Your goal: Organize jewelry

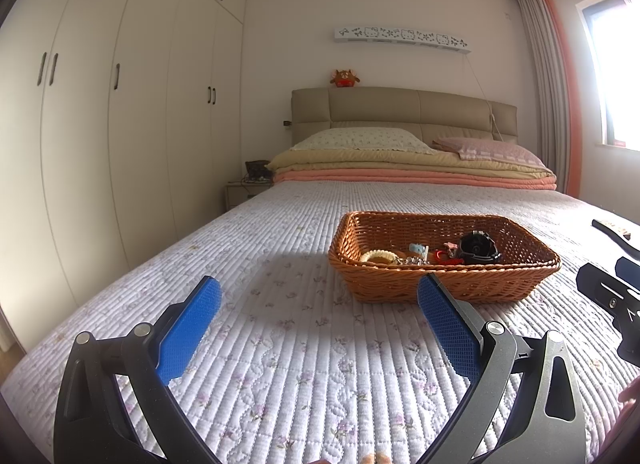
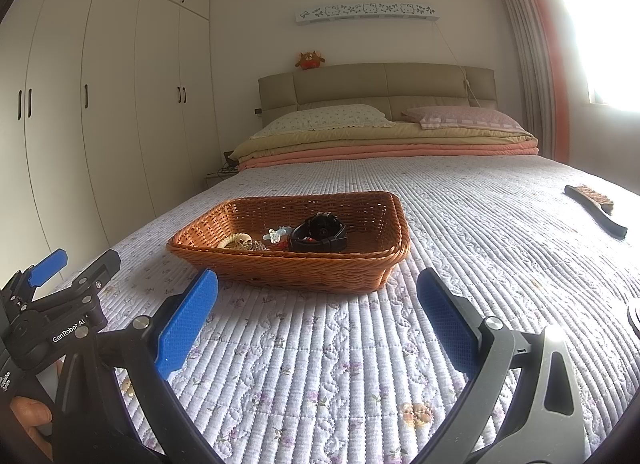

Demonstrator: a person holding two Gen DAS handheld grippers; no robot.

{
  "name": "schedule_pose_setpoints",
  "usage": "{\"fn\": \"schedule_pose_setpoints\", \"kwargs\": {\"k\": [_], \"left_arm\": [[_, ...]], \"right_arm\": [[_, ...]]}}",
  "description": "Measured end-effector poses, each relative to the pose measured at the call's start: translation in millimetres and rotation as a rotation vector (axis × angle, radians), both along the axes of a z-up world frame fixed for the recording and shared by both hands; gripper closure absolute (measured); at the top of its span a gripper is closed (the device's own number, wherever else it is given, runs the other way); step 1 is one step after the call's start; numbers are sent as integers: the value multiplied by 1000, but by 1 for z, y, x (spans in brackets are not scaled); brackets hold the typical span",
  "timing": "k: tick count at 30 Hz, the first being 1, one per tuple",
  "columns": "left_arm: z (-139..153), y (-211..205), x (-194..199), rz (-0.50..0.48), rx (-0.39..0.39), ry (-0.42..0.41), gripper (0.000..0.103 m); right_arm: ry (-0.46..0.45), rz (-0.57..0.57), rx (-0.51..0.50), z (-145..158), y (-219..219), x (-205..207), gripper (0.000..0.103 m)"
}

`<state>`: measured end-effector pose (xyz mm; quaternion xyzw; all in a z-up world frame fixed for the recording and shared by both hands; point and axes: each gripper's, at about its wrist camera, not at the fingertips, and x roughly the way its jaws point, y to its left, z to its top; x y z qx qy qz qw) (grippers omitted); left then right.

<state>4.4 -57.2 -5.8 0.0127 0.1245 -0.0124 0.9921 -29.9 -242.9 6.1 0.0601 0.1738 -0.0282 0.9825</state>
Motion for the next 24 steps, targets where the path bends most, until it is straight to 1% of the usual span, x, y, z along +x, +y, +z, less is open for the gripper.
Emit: {"fn": "schedule_pose_setpoints", "kwargs": {"k": [24], "left_arm": [[-1,0,-2,1,0,5,7]], "right_arm": [[2,0,1,0,0,0,8]]}}
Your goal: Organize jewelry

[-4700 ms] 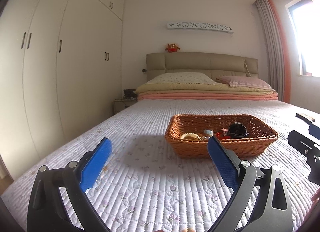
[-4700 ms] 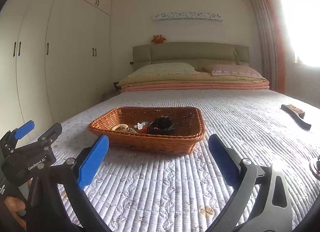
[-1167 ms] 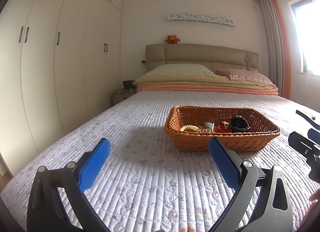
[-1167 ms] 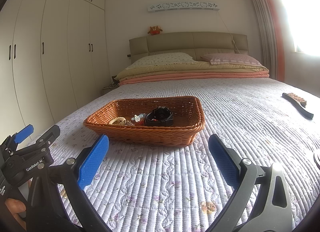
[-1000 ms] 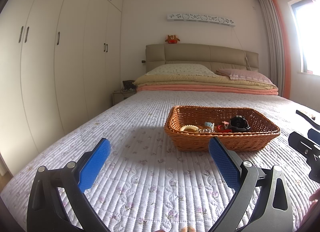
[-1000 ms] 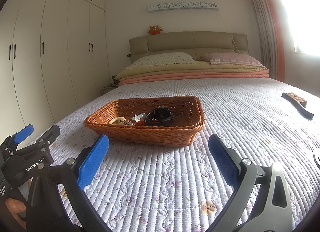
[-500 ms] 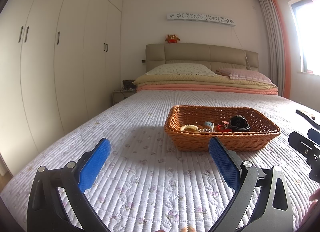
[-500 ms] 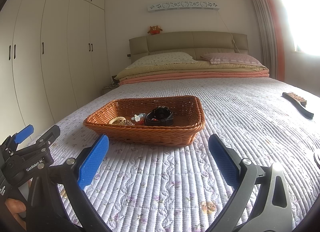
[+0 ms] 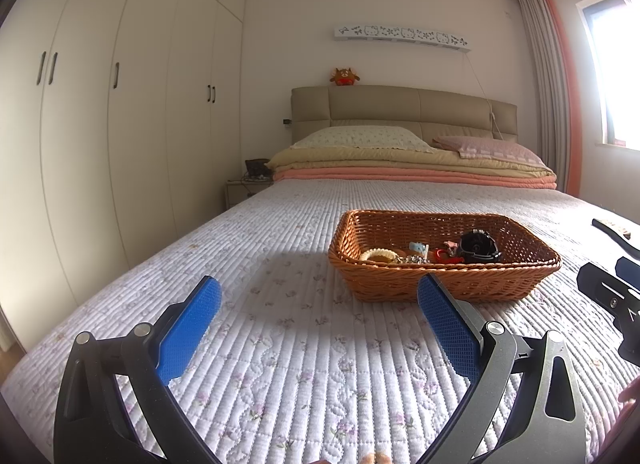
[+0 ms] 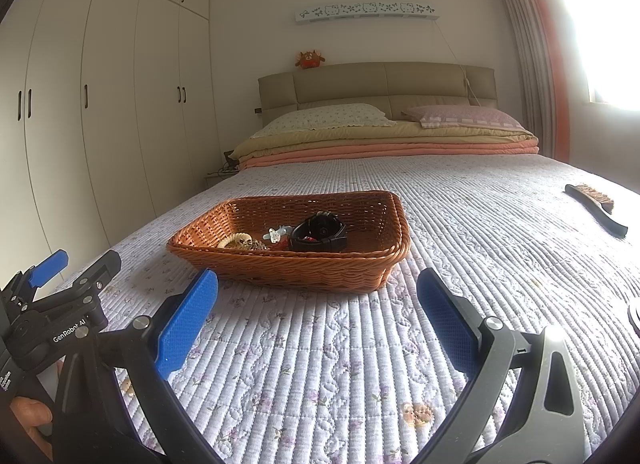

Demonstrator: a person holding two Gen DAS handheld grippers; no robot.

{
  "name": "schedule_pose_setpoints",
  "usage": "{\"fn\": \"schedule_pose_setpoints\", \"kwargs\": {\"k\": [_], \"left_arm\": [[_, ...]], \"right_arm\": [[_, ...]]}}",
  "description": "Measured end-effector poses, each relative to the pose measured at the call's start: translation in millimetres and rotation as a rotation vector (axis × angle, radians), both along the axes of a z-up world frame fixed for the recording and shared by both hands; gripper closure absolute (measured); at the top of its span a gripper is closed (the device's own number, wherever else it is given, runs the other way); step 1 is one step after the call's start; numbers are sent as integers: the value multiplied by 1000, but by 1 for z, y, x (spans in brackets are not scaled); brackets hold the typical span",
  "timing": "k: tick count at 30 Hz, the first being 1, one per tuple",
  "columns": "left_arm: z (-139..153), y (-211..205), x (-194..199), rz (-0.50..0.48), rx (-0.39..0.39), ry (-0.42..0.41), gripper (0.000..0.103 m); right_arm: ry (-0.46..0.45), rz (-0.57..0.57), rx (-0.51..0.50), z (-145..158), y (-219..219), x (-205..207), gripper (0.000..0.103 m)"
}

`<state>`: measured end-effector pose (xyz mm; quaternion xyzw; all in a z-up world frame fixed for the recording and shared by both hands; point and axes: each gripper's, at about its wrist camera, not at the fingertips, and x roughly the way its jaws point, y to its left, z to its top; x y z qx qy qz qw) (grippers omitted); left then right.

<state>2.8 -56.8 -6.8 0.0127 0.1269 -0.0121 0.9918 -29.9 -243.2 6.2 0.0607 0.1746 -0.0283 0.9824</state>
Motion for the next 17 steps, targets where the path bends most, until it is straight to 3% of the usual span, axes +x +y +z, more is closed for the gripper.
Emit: {"fn": "schedule_pose_setpoints", "kwargs": {"k": [17], "left_arm": [[2,-3,-3,-1,12,-7,7]], "right_arm": [[0,0,1,0,0,1,8]]}}
